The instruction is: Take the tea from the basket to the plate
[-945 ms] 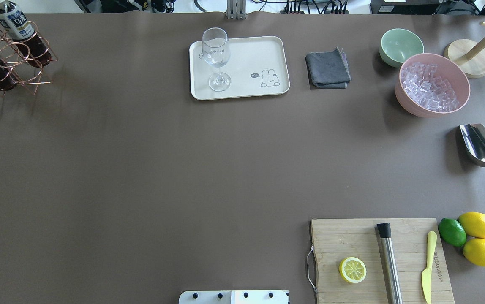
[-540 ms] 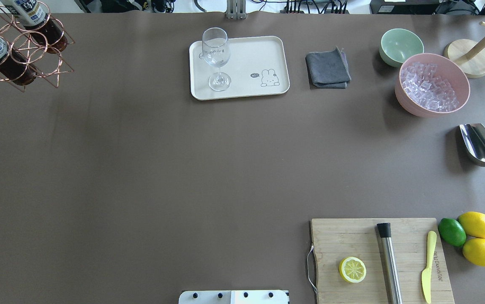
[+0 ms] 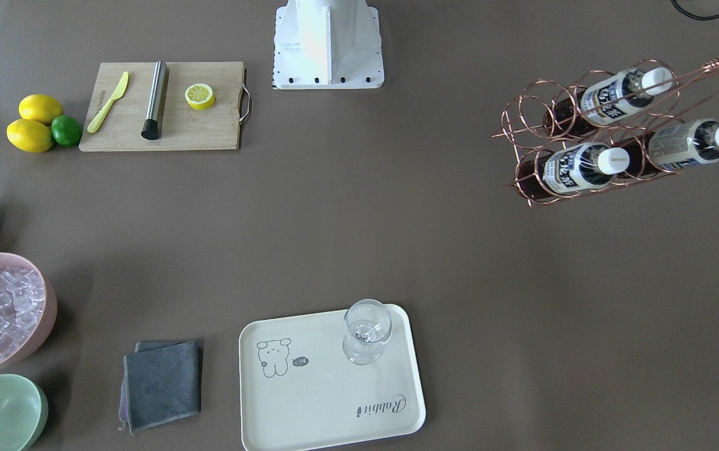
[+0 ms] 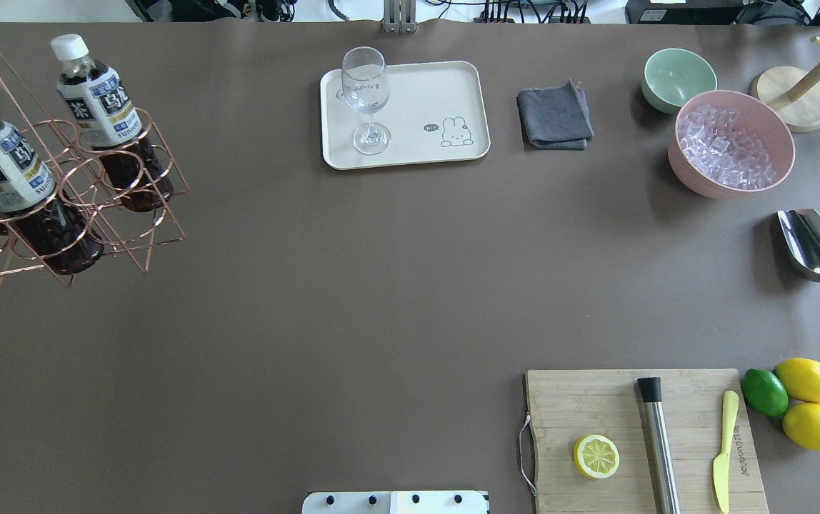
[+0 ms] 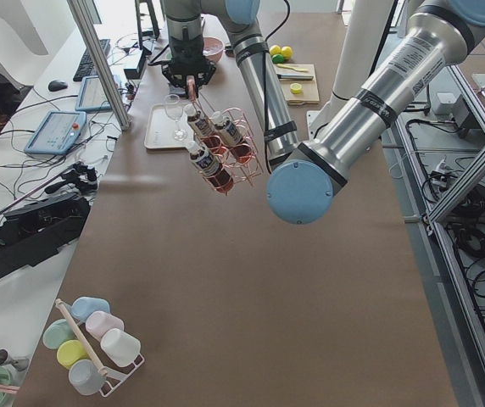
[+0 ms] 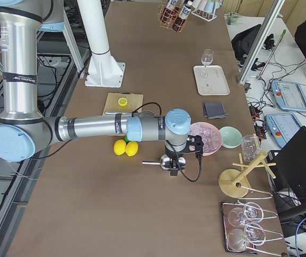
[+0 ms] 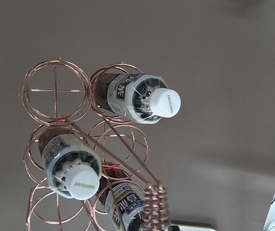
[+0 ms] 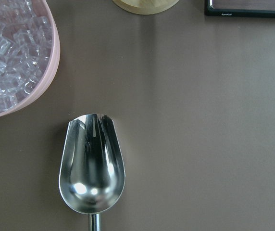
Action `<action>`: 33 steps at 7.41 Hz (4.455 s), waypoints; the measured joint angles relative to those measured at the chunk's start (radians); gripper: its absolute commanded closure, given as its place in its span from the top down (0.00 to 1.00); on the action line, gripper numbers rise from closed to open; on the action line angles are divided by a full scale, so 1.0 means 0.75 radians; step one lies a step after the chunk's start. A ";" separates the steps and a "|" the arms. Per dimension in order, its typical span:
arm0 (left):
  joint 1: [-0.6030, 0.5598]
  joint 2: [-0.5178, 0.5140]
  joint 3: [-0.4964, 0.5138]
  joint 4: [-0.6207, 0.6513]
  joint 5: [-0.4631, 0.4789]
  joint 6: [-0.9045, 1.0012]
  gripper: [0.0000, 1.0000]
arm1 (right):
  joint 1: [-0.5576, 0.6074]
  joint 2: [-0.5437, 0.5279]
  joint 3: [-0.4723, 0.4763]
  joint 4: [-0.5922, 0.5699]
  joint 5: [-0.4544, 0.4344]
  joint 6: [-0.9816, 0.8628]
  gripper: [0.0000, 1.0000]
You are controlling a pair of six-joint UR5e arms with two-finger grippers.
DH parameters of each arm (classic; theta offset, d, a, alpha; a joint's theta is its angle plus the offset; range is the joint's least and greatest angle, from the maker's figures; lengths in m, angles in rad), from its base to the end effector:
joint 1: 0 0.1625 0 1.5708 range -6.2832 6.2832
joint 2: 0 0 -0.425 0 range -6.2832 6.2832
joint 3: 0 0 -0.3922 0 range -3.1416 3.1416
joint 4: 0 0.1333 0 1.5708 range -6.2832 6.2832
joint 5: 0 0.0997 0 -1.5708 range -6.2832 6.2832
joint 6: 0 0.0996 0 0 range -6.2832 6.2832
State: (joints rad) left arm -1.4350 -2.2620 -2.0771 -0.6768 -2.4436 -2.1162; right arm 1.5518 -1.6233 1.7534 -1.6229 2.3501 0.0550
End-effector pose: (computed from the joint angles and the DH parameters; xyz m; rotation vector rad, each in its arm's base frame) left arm 0.0150 -0.5311 0.1561 -0.7549 0.7199 -1.6938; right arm 0.0543 -0.4726 0.5989 0.0451 -0.7811 0.0038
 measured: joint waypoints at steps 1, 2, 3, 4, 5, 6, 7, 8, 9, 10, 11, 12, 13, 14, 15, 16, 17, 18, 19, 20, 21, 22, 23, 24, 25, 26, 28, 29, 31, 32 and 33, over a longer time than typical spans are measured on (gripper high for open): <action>0.095 -0.051 -0.042 0.007 -0.002 -0.133 0.00 | 0.001 -0.003 0.001 0.000 0.000 -0.004 1.00; 0.206 -0.102 -0.073 0.008 0.002 -0.259 0.00 | 0.002 -0.007 0.001 0.000 0.000 -0.006 1.00; 0.317 -0.145 -0.091 0.005 0.006 -0.372 0.00 | 0.002 -0.010 0.000 0.000 0.000 -0.007 1.00; 0.424 -0.180 -0.099 -0.002 0.007 -0.469 0.00 | 0.002 -0.010 -0.002 0.001 0.000 -0.008 1.00; 0.522 -0.199 -0.094 -0.034 0.008 -0.543 0.00 | 0.001 -0.009 -0.007 0.002 0.000 -0.007 1.00; 0.603 -0.207 -0.070 -0.098 0.009 -0.621 0.00 | 0.001 -0.007 -0.010 0.002 0.000 -0.007 1.00; 0.650 -0.210 -0.036 -0.170 0.009 -0.690 0.00 | 0.001 -0.006 -0.010 0.002 0.000 -0.008 1.00; 0.679 -0.211 -0.019 -0.213 0.009 -0.741 0.00 | 0.001 -0.006 -0.009 0.002 0.000 -0.008 1.00; 0.697 -0.211 -0.010 -0.234 0.009 -0.783 0.00 | 0.001 -0.006 -0.009 0.002 0.000 -0.007 1.00; 0.726 -0.211 0.005 -0.261 0.009 -0.799 0.00 | 0.001 -0.008 -0.010 0.002 0.000 -0.007 1.00; 0.781 -0.211 0.023 -0.308 0.008 -0.804 0.00 | 0.001 -0.009 -0.013 0.002 0.000 -0.007 1.00; 0.832 -0.211 0.070 -0.374 0.009 -0.804 0.00 | 0.001 -0.009 -0.015 0.002 0.000 -0.006 1.00; 0.859 -0.211 0.133 -0.440 0.010 -0.801 0.00 | 0.001 -0.009 -0.015 0.002 0.000 -0.007 1.00; 0.872 -0.214 0.181 -0.491 0.010 -0.800 0.00 | 0.001 -0.008 -0.016 0.002 0.000 -0.007 1.00; 0.877 -0.223 0.212 -0.515 0.010 -0.800 0.00 | 0.001 -0.008 -0.016 0.002 0.000 -0.007 1.00; 0.882 -0.238 0.235 -0.525 0.010 -0.800 0.00 | 0.001 -0.008 -0.016 0.002 0.000 -0.008 1.00; 0.885 -0.252 0.249 -0.530 0.010 -0.801 0.00 | 0.001 -0.009 -0.016 0.002 0.000 -0.008 1.00; 0.886 -0.276 0.257 -0.530 0.010 -0.801 0.00 | 0.001 -0.009 -0.016 0.002 0.000 -0.008 1.00; 0.886 -0.307 0.264 -0.526 0.009 -0.803 0.00 | 0.001 -0.010 -0.015 0.002 0.000 -0.008 1.00; 0.887 -0.343 0.274 -0.521 0.008 -0.811 0.00 | 0.001 -0.010 -0.012 0.002 0.000 -0.008 1.00; 0.892 -0.370 0.292 -0.518 0.008 -0.817 0.00 | 0.001 -0.010 -0.006 0.002 0.002 -0.008 1.00; 0.923 -0.376 0.305 -0.517 0.011 -0.819 0.00 | 0.002 -0.010 -0.002 0.003 0.017 -0.009 1.00; 0.957 -0.375 0.318 -0.517 0.022 -0.818 0.00 | 0.001 -0.008 -0.005 0.004 0.049 -0.009 1.00; 0.986 -0.371 0.326 -0.519 0.048 -0.818 0.00 | 0.001 -0.002 -0.010 0.004 0.072 -0.008 1.00; 1.006 -0.369 0.328 -0.520 0.063 -0.818 0.00 | 0.001 0.002 -0.011 0.004 0.081 -0.009 1.00; 1.013 -0.368 0.328 -0.519 0.069 -0.819 0.00 | 0.001 0.004 -0.012 0.004 0.084 -0.010 1.00; 1.020 -0.365 0.323 -0.517 0.070 -0.819 0.00 | 0.001 0.004 -0.011 0.004 0.086 -0.010 1.00; 1.020 -0.366 0.317 -0.516 0.070 -0.820 0.00 | 0.001 0.004 -0.006 0.004 0.087 -0.009 1.00; 1.022 -0.368 0.313 -0.513 0.070 -0.821 0.00 | -0.002 0.003 0.054 0.006 0.136 -0.003 1.00; 1.021 -0.372 0.311 -0.498 0.070 -0.820 0.00 | -0.021 0.004 0.115 0.019 0.205 0.004 1.00; 1.022 -0.379 0.314 -0.485 0.070 -0.820 0.00 | -0.053 0.004 0.156 0.104 0.273 0.014 1.00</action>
State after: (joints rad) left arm -0.6685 -2.5463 -1.8418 -1.0409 -2.3915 -2.7314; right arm 1.5123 -1.6203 1.8704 -1.5448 2.5546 0.0656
